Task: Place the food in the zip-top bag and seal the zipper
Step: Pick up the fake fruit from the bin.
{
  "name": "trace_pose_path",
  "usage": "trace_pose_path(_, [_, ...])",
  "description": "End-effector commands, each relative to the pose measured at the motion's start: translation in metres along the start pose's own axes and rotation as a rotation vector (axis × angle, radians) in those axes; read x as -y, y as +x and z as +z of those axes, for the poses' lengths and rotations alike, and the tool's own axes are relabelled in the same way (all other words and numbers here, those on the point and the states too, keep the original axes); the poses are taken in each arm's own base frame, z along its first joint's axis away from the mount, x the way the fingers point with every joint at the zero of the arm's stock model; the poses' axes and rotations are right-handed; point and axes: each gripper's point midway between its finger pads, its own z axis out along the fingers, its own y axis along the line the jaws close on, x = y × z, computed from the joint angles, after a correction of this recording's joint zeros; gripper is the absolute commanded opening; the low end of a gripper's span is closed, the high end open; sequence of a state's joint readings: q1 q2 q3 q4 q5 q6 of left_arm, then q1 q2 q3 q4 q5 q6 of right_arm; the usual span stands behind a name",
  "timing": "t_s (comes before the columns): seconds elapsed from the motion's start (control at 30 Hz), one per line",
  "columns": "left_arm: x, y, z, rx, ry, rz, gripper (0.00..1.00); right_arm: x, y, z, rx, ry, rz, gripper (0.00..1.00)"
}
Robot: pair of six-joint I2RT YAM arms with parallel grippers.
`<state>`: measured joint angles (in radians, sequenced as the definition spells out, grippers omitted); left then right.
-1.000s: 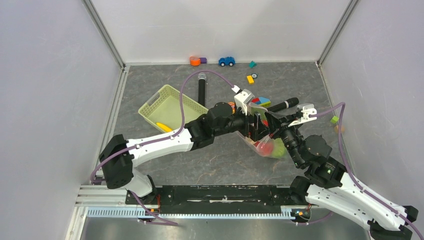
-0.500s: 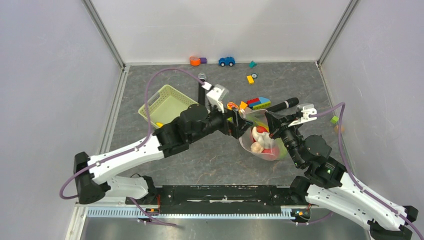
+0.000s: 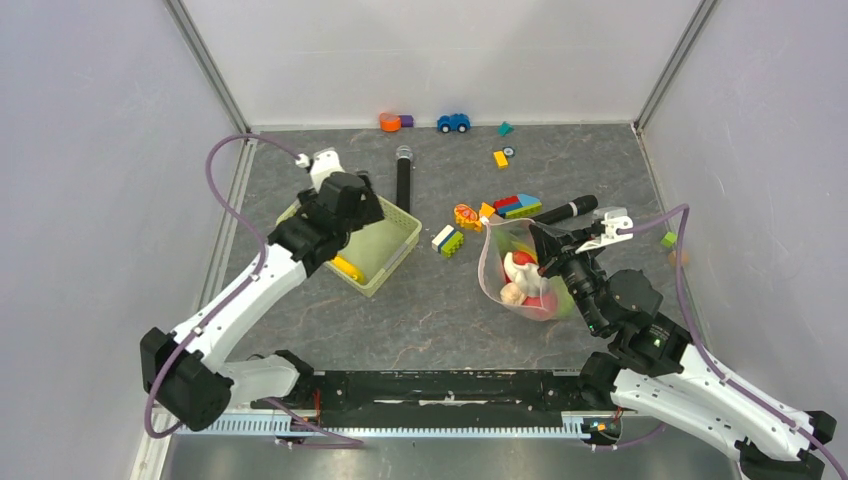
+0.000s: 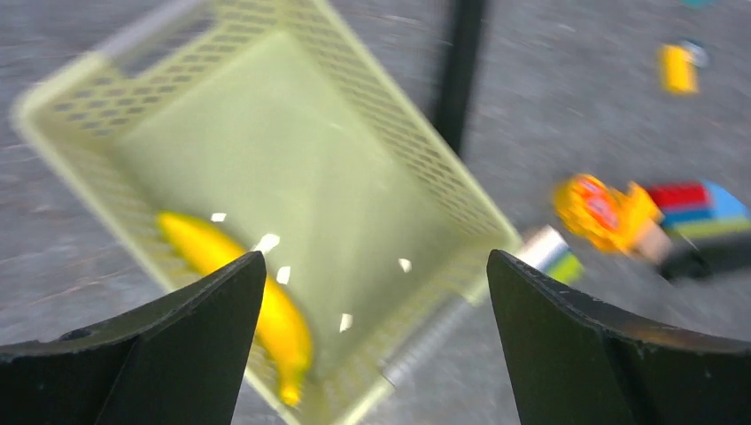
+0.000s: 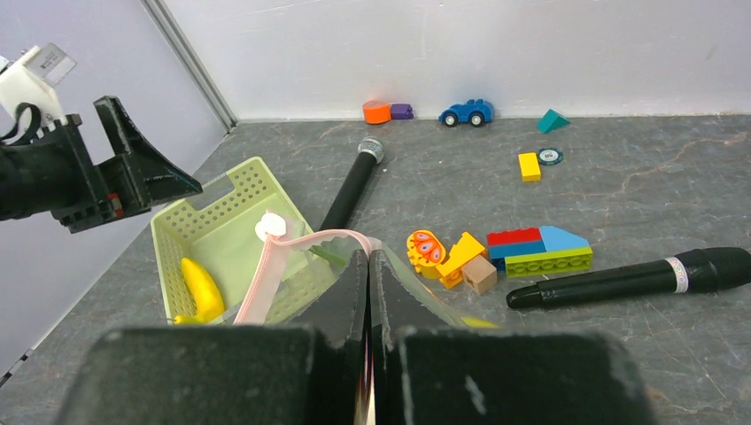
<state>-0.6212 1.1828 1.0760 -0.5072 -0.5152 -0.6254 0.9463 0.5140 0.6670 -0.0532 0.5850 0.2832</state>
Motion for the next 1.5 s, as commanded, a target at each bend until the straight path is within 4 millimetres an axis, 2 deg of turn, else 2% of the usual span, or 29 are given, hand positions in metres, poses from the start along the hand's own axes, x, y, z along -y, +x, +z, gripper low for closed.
trace_pose_path(0.0, [-0.076,-0.004,0.030,0.004,-0.312,-0.079,1.00,-0.005,-0.023,0.002,0.068,-0.011,0.043,0.00])
trace_pose_path(0.13, [-0.104,-0.004,0.068,-0.052,-0.403,-0.087,1.00,-0.005,-0.021,0.003,0.063,-0.006,0.040,0.00])
trace_pose_path(0.3, [-0.127,0.008,0.108,-0.164,-0.505,-0.048,1.00,-0.005,-0.020,0.004,0.058,-0.003,0.034,0.00])
trace_pose_path(0.4, [-0.143,0.018,0.119,-0.237,-0.609,0.003,1.00,-0.005,-0.020,0.004,0.058,-0.001,0.030,0.00])
trace_pose_path(0.53, [-0.148,0.041,0.132,-0.323,-0.626,0.024,1.00,-0.001,-0.021,0.003,0.064,0.014,0.031,0.00])
trace_pose_path(0.67, [-0.150,0.059,0.136,-0.367,-0.634,0.014,1.00,-0.001,-0.021,0.004,0.064,0.018,0.029,0.00])
trace_pose_path(1.03, [-0.155,0.074,0.125,-0.421,-0.647,0.016,1.00,0.004,-0.021,0.004,0.066,0.048,0.025,0.00])
trace_pose_path(1.2, [-0.160,0.091,0.126,-0.459,-0.662,0.018,1.00,0.003,-0.020,0.005,0.059,0.044,0.018,0.00])
trace_pose_path(1.47, [-0.150,0.118,0.136,-0.501,-0.584,-0.049,1.00,0.002,-0.018,0.007,0.053,0.047,0.013,0.00])
